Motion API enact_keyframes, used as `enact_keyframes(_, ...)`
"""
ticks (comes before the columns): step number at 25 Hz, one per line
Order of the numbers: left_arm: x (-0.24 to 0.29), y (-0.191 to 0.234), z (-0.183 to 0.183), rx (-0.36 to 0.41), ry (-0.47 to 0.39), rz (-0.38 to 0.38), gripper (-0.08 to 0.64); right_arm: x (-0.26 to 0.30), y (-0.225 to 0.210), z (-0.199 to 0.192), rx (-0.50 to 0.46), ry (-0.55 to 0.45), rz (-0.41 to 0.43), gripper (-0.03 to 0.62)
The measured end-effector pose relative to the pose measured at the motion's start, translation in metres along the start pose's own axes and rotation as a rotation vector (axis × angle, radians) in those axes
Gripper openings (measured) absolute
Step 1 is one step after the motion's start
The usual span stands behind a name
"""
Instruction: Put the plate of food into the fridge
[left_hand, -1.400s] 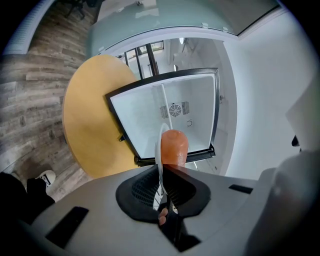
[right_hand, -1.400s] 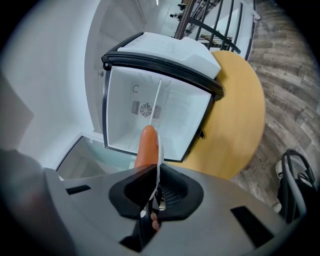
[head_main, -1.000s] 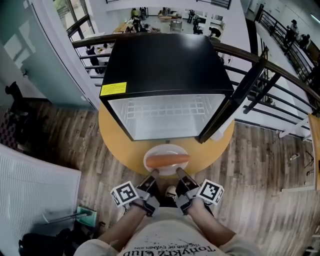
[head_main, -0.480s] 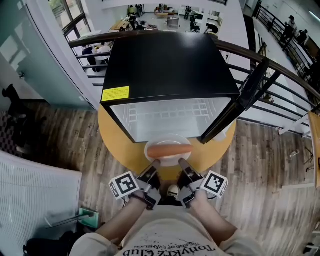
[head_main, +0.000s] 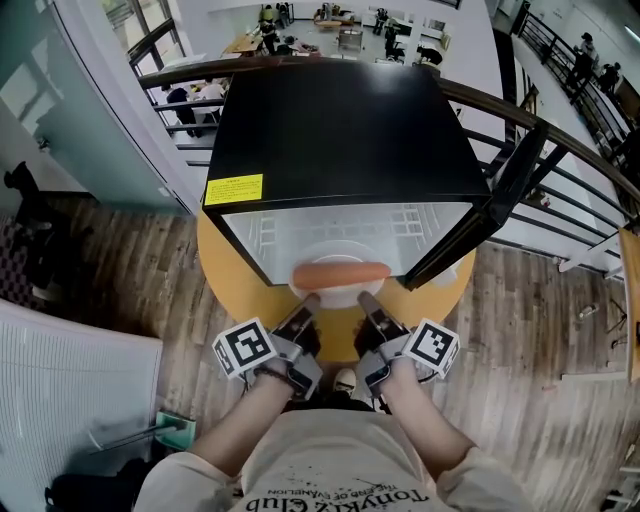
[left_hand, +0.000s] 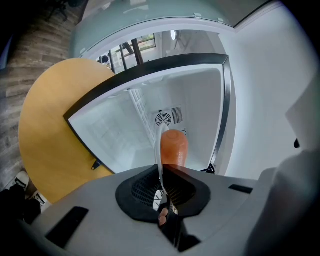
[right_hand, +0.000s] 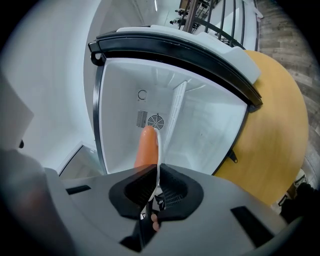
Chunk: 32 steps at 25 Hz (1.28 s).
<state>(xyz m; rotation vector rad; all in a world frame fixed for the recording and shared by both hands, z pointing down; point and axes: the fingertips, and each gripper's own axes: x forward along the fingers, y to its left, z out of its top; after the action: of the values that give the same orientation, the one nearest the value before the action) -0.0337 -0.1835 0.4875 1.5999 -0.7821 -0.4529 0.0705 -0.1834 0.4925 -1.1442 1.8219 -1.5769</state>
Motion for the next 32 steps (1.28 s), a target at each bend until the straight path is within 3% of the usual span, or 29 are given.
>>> enact_keyframes(25,0.073,0.002,0.073,-0.034,-0.047,0.019,0.038,0.084,0.007,0.062,-0.009,-0.063,-0.021,0.037)
enact_keyframes(32,0.092,0.009,0.082,0.010,-0.041,0.023,0.040,0.099,0.000,0.074,-0.030,-0.072,-0.043,0.038)
